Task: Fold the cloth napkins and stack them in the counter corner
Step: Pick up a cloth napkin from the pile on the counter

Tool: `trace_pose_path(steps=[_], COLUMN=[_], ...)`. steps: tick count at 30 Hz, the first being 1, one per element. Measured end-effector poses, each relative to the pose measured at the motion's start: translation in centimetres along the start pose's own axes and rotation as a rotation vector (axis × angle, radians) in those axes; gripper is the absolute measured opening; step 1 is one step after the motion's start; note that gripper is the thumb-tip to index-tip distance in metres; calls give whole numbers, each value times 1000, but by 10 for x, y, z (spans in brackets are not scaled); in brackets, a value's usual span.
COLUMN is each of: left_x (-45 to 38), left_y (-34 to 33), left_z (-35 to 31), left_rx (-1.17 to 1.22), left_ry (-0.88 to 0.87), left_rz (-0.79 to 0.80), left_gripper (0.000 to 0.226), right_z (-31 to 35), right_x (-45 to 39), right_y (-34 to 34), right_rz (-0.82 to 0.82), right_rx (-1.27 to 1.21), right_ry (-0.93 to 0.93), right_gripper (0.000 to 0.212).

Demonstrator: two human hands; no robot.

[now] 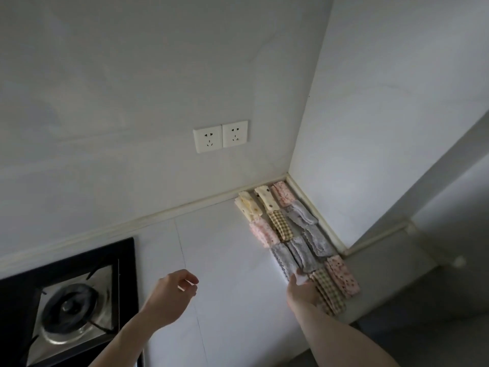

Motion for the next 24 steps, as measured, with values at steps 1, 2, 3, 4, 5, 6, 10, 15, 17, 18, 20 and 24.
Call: trace_pose_path(steps=[1,2,3,4,5,6,10,15,17,18,20,24], left_x=[3,8,13,19,26,34,79,174,217,241,288,383], left_y=[1,1,2,3,5,9,31,74,92,101,118,147], left_z=[4,10,16,22,28,35,75,159,198,218,259,335], left_rx=[1,4,5,5,6,9,50,89,113,128,175,201], left_ry=[1,6,11,18,25,34,84,201,248,274,322,403], left_rz=[0,0,-1,-4,-12,-20,-70,-210,-281,-321,-401,-526], left_gripper=[14,14,13,12,12,12,12,11,12,12,13,14], right_z=[-1,-5,-9,-15,-23,-26,-21,22,24,23,17,1], right_x=[8,12,15,14,7,9,35,215,287,323,391,511], right_y=[-4,-12,-20,-31,-45,-58,-124,-178,-208,-221,-247,-285], right_rz=[18,42,59,76,97,143,365,595,706,763,863,1001], right_rx=[13,16,25,14,15,28,174,319,312,308,289,292], right_ry=[7,13,26,22,39,60,176,401,489,544,651,815], right_gripper=[80,85,89,92,97,104,81,53,59,56,47,37])
Point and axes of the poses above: each hand's wrist, its own x-axis away from the middle knuckle, its own y-axis out of the back of the hand, z = x × y, the point moved 5 cm from there along -x, towards the middle knuckle, and after that the axes turned 2 degrees about z, right-handed, at the moved point
